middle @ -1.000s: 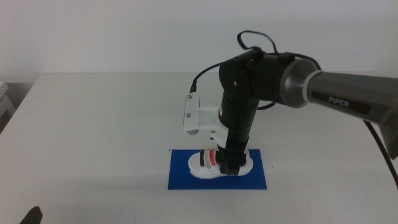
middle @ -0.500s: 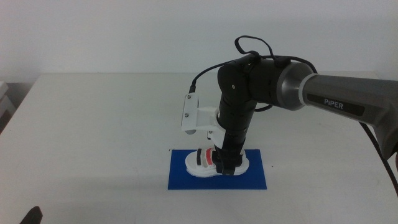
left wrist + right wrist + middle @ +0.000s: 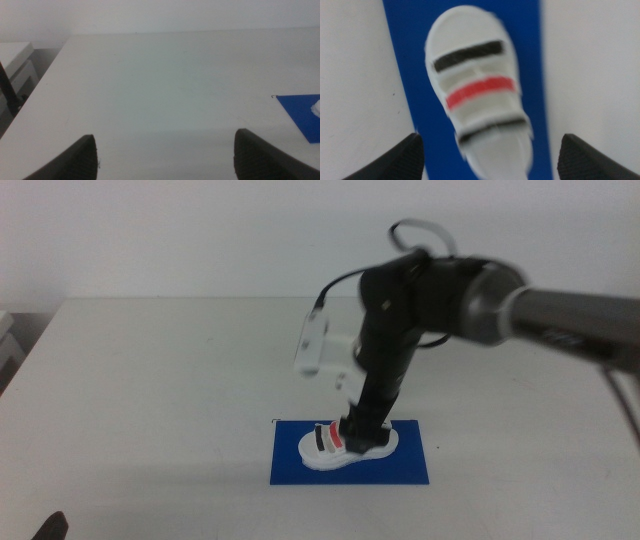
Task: Use one arm to grab the shoe from the table and place it on the mat.
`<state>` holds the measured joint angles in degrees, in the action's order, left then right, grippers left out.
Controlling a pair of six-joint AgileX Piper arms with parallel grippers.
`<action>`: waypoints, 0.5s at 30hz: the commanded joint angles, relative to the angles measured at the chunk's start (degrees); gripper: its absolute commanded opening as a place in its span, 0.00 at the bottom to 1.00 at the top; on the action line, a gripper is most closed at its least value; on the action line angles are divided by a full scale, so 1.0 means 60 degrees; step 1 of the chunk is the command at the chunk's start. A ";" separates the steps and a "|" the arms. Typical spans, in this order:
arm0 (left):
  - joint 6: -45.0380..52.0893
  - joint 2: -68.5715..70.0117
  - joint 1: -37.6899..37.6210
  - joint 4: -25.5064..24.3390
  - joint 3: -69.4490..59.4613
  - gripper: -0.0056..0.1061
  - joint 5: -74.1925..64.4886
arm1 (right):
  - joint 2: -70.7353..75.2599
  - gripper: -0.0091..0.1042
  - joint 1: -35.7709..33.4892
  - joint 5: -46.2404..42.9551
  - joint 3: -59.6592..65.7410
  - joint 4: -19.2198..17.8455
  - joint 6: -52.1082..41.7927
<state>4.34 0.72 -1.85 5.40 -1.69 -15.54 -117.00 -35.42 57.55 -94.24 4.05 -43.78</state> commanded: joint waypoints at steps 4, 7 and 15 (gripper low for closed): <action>-0.0040 0.0130 -0.0026 0.0074 -0.0067 0.89 0.0767 | 0.2807 0.76 0.0803 -0.0788 0.0979 -0.0084 0.1655; -0.0040 0.0130 -0.0026 0.0074 -0.0067 0.89 0.0767 | 0.4471 0.73 0.1510 -0.1962 0.2553 0.0026 0.2372; -0.0040 0.0130 -0.0026 0.0074 -0.0067 0.89 0.0767 | 0.8961 0.68 0.3686 -0.4718 0.6460 0.0373 0.4149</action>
<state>4.34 0.72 -1.85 5.40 -1.69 -15.54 -68.34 -15.13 34.59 -57.39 5.76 -21.05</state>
